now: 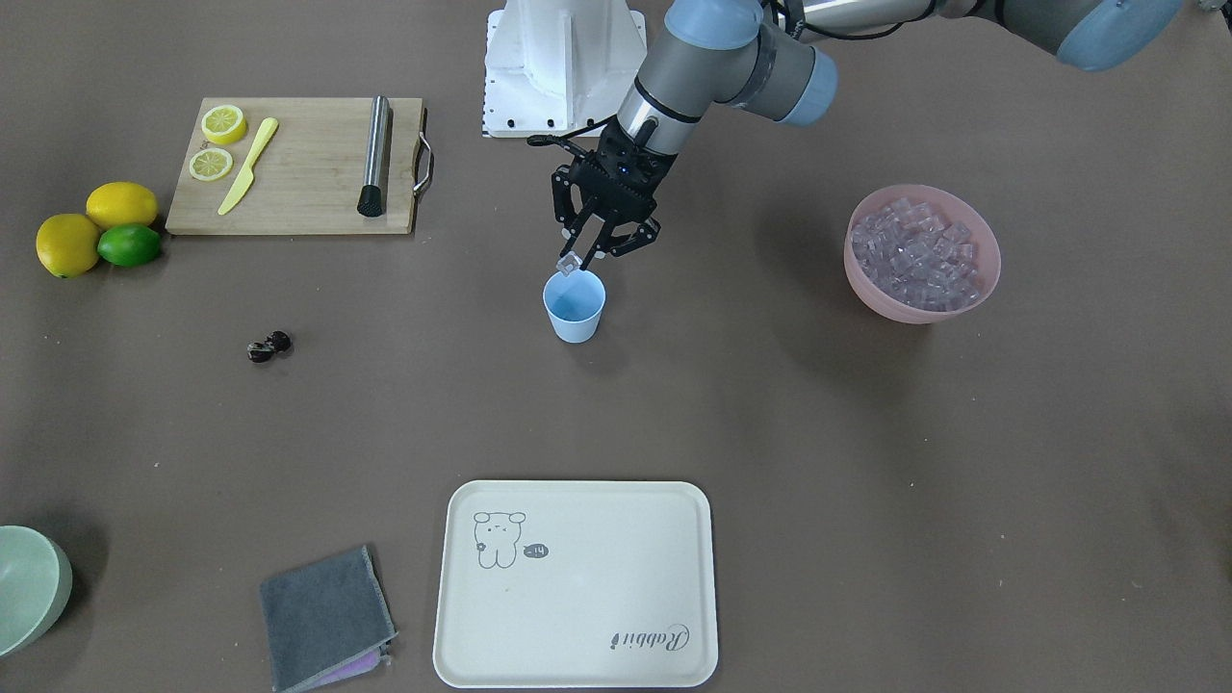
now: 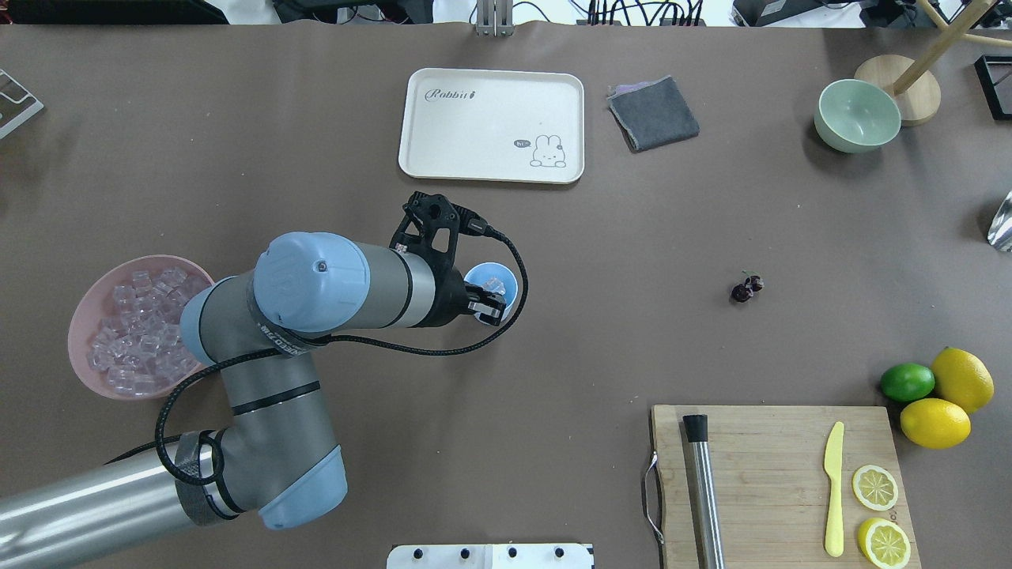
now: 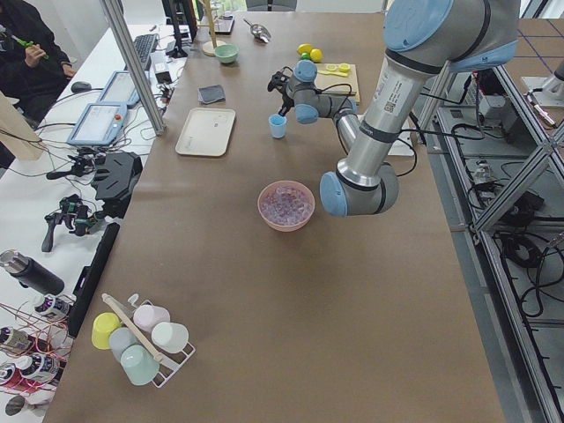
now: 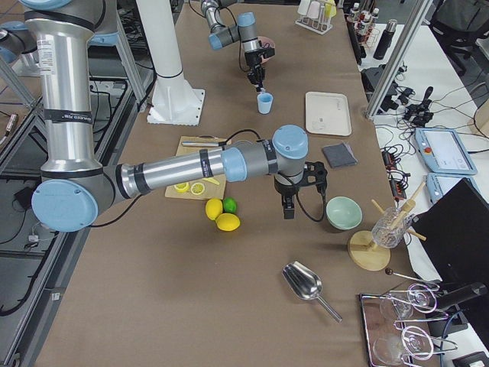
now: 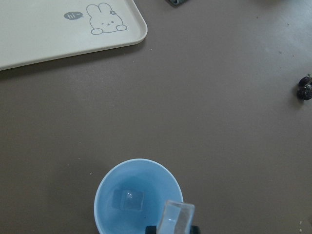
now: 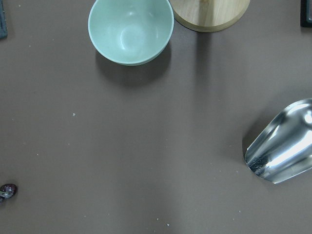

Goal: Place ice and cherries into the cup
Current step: 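Lower the left gripper into the cup and release the ice cube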

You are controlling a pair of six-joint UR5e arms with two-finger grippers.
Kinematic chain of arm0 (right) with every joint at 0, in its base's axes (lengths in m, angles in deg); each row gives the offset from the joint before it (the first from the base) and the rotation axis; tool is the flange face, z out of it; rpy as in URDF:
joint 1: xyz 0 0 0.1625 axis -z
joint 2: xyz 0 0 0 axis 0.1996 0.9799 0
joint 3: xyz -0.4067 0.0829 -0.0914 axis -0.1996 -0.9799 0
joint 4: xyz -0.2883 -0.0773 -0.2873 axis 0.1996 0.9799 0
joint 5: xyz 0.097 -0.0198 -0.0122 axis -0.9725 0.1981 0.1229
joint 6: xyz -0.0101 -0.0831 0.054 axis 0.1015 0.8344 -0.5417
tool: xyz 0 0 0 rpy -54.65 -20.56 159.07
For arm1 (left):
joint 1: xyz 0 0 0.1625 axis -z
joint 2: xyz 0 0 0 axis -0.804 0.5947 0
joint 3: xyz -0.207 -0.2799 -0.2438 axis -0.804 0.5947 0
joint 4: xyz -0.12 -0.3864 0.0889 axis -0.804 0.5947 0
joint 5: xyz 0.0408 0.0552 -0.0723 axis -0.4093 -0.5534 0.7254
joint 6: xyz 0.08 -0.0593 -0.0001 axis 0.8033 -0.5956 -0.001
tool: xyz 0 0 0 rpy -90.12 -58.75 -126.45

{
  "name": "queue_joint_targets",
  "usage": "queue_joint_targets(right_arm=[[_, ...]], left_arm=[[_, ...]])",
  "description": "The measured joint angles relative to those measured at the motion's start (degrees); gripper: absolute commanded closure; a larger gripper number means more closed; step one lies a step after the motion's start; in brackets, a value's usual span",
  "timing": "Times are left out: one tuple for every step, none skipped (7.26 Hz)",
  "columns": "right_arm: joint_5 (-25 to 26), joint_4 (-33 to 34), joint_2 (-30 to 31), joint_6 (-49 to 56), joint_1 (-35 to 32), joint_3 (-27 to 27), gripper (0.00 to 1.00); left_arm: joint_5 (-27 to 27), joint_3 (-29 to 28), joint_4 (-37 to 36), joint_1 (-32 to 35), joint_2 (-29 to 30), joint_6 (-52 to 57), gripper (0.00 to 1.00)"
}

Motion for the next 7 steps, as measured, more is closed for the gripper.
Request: queue_joint_targets(right_arm=[[0.0, 0.0, 0.0, 0.0, 0.0, -0.1, 0.0], [0.0, 0.0, -0.1, 0.0, 0.0, -0.1, 0.0], [0.0, 0.0, -0.1, 0.0, 0.0, -0.2, 0.0], [0.0, 0.0, -0.2, 0.0, 0.0, -0.2, 0.0], [0.1, 0.0, -0.2, 0.0, 0.0, -0.3, 0.0], [0.1, 0.0, -0.2, 0.0, 0.0, -0.3, 0.0], [0.1, 0.0, -0.2, 0.0, 0.0, -0.2, 0.0]], left_arm=[[-0.1, 0.0, 0.0, 0.1, 0.0, 0.0, 0.35], [-0.2, -0.1, 0.0, 0.1, 0.0, 0.0, 0.35], [-0.5, -0.1, 0.0, 0.1, 0.0, 0.0, 0.35], [-0.8, -0.1, 0.1, 0.1, 0.0, 0.0, 0.35], [-0.9, 0.0, 0.2, 0.4, -0.1, 0.0, 0.29], [-0.9, 0.6, 0.1, 1.0, -0.3, 0.0, 0.09], [-0.7, 1.8, 0.0, 1.9, -1.1, -0.1, 0.04]])
